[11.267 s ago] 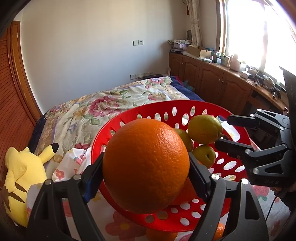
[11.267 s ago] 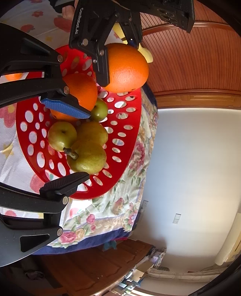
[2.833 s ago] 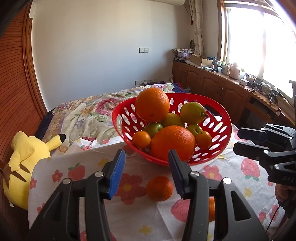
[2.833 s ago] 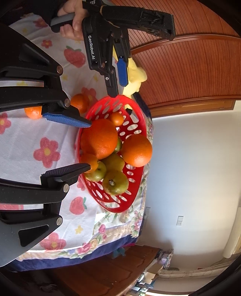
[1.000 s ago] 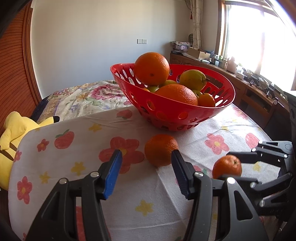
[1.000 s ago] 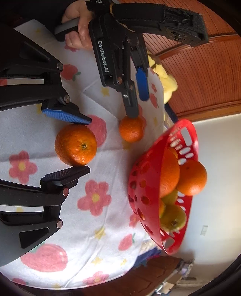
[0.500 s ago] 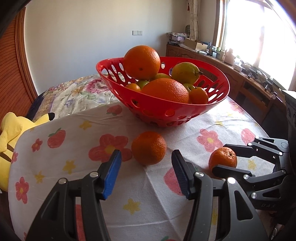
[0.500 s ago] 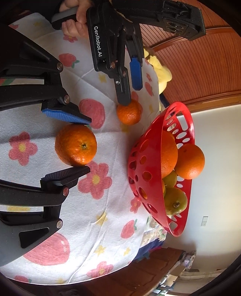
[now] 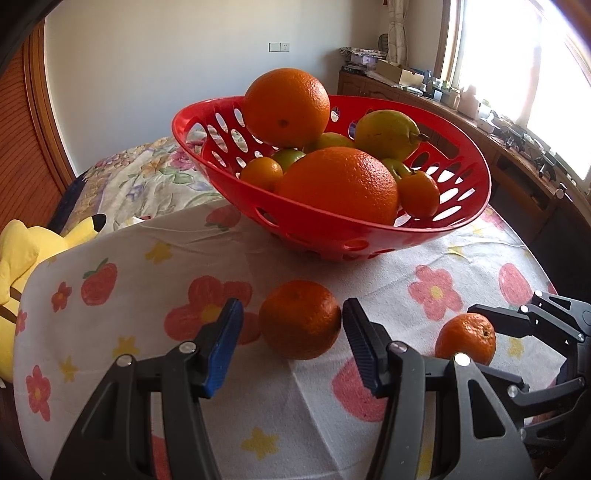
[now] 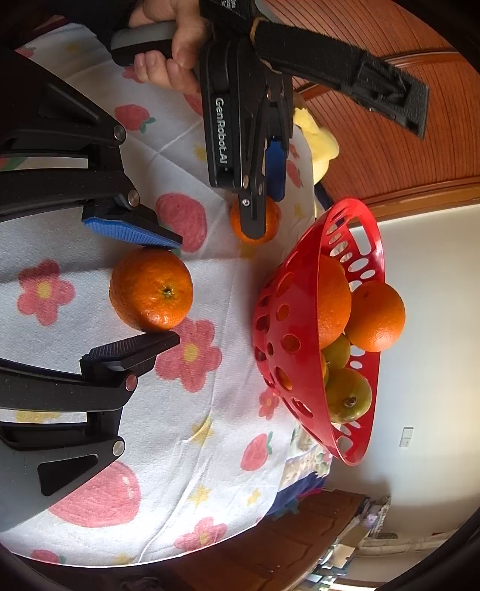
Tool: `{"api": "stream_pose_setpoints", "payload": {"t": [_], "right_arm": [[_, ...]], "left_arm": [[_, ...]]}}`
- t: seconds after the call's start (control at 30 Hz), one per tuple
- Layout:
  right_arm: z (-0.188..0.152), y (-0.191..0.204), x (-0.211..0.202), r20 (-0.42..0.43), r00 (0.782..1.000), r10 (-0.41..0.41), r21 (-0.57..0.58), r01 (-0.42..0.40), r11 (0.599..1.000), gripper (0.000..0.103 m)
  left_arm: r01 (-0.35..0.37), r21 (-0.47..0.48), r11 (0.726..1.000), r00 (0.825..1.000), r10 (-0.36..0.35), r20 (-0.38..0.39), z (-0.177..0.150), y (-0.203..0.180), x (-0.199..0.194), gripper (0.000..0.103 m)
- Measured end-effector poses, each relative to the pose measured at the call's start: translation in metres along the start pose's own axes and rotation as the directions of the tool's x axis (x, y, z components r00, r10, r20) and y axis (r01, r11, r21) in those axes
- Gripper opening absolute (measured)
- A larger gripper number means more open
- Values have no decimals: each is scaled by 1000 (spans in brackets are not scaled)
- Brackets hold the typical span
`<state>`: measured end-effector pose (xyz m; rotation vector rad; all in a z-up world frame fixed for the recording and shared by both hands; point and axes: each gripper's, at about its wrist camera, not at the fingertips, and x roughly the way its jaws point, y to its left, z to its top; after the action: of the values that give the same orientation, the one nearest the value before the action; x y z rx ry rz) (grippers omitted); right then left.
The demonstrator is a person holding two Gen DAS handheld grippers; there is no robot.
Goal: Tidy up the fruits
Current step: 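Grasp a loose tangerine with the right tool while the left tool grasps another tangerine, then lift and carry both held tangerines over the red basket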
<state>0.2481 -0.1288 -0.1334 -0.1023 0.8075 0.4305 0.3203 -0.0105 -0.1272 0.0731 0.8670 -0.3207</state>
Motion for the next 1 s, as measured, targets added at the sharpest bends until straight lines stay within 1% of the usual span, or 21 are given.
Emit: {"api": "stream_pose_setpoints", "payload": {"t": [0.27, 0.3, 0.37, 0.4, 0.47, 0.6, 0.8, 1.0], "right_arm": [[0, 0, 0, -3, 1000, 5, -1, -5, 1000, 46], [0, 0, 0, -2, 1000, 5, 0, -5, 1000, 46], [0, 0, 0, -3, 1000, 6, 1, -6, 1000, 46], [1, 0, 0, -3, 1000, 6, 1, -6, 1000, 46], [1, 0, -1, -3, 1000, 4, 0, -4, 1000, 46], [1, 0, 0, -3, 1000, 1, 0, -1, 1000, 46], [1, -2, -1, -2, 1000, -12, -1, 12, 1000, 46], [8, -5, -13, 17, 1000, -5, -2, 5, 1000, 46]], "left_arm": [[3, -2, 1000, 1000, -3, -11, -1, 0, 11, 56], [2, -3, 1000, 1000, -2, -14, -1, 0, 12, 53], [23, -2, 1000, 1000, -23, -3, -1, 1, 12, 46], [11, -2, 1000, 1000, -11, 3, -1, 0, 10, 45], [-10, 3, 1000, 1000, 10, 28, -3, 1, 4, 44], [14, -15, 1000, 998, -13, 60, -5, 6, -13, 44], [16, -6, 1000, 993, -16, 115, 0, 8, -45, 44], [26, 6, 1000, 982, -27, 185, 11, 9, -75, 44]]}}
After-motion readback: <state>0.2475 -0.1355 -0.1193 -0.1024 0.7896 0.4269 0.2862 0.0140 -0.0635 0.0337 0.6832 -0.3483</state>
